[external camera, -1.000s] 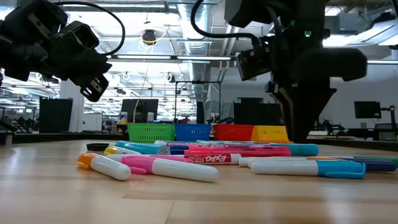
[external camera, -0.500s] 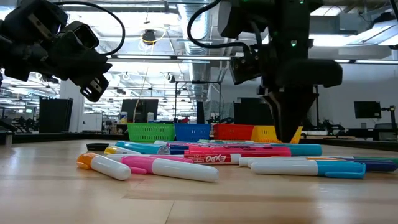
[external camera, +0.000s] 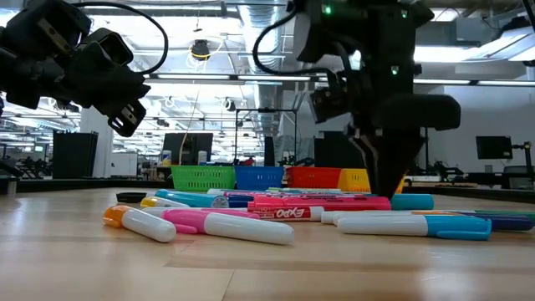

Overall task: Pick & Place Markers
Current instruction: Put the right large light blue highlighter pen into the yellow bin

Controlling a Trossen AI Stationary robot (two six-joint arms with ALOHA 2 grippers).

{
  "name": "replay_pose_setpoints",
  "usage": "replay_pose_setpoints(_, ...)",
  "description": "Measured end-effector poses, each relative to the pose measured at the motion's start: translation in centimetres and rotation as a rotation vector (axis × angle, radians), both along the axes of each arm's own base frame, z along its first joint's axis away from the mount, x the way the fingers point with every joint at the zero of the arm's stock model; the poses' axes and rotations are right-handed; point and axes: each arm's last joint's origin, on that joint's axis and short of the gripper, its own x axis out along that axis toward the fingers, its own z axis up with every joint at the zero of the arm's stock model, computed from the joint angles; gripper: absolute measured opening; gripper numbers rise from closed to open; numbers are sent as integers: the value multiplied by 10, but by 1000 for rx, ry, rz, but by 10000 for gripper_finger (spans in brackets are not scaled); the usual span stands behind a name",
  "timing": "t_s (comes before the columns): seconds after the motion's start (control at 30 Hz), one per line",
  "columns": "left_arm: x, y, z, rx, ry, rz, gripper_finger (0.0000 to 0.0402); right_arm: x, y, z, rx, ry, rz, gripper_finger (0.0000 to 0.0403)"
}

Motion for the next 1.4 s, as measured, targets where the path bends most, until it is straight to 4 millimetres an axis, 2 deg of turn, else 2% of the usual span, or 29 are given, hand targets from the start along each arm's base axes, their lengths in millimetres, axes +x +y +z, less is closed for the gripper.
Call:
replay_pose_setpoints(0.33,0,0,0,0,0,3,66,-9,-2,-16,10,-2,-26,97)
replay_pose_setpoints(0.63,0,0,0,0,0,3,66,-9,-2,-17,22,1,-52,48)
replay_pose_setpoints(0.83,0,0,0,0,0,3,66,-12,3,-15,19,8,-42,55)
replay_pose_setpoints(1.0,0,0,0,0,0,3,66,-12,5,-6,28,42,-42,64)
replay_pose_setpoints(1.4,0,0,0,1,0,3,66,14,12,40,73,-52,32,60)
